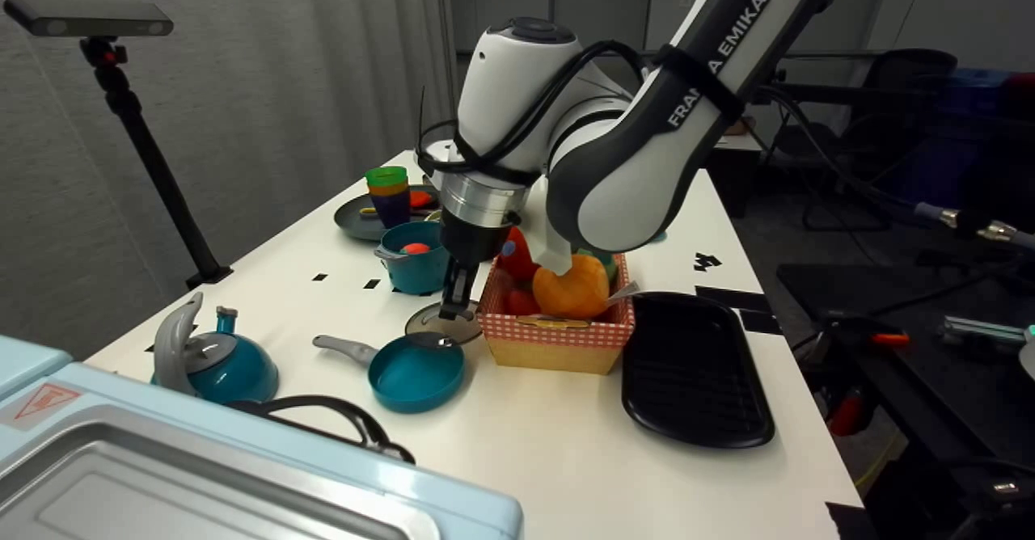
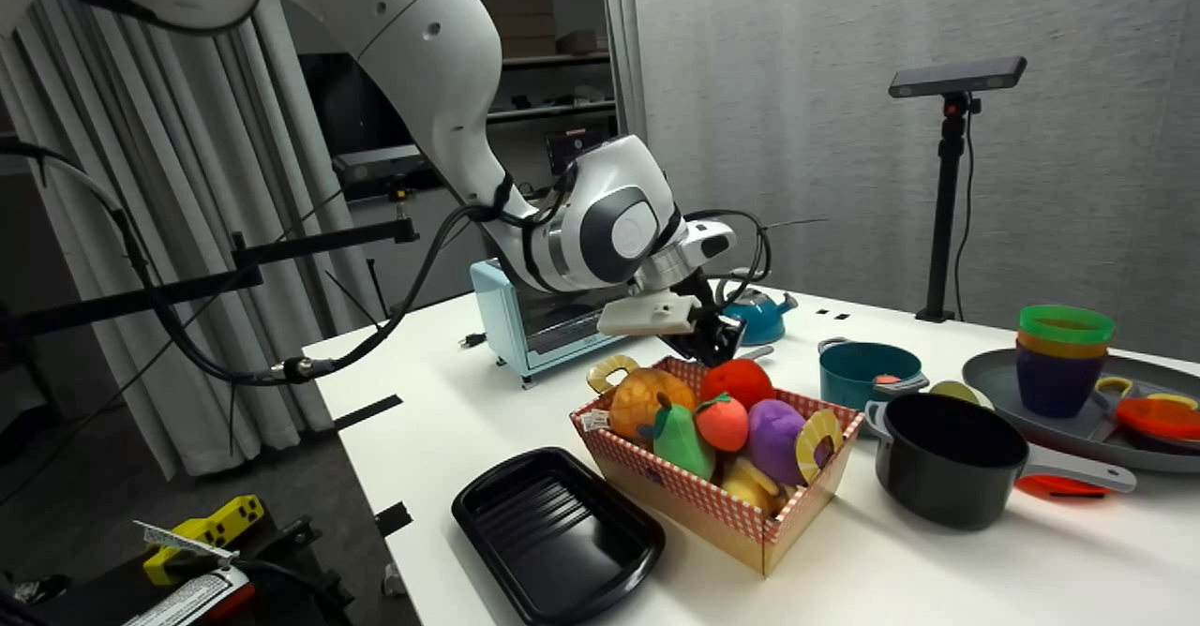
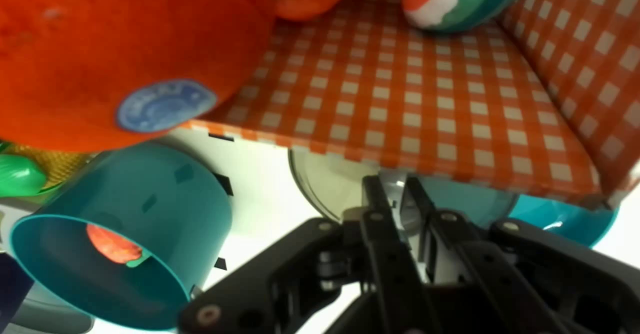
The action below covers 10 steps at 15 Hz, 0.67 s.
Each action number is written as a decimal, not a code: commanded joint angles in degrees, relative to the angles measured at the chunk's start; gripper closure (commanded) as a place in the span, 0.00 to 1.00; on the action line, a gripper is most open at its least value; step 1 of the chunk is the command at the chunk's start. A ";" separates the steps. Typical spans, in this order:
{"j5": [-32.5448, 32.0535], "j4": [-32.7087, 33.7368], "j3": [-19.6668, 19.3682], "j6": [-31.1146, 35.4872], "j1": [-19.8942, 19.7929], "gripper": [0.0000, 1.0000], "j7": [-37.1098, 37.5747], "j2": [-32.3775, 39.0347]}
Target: Move the black lid from the blue pot to the blue pan
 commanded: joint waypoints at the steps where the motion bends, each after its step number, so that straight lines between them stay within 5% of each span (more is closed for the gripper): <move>1: -0.83 -0.14 -1.81 1.71 3.35 0.97 0.99 -0.60; 10: -1.14 1.29 -1.76 1.71 7.36 0.97 1.09 0.42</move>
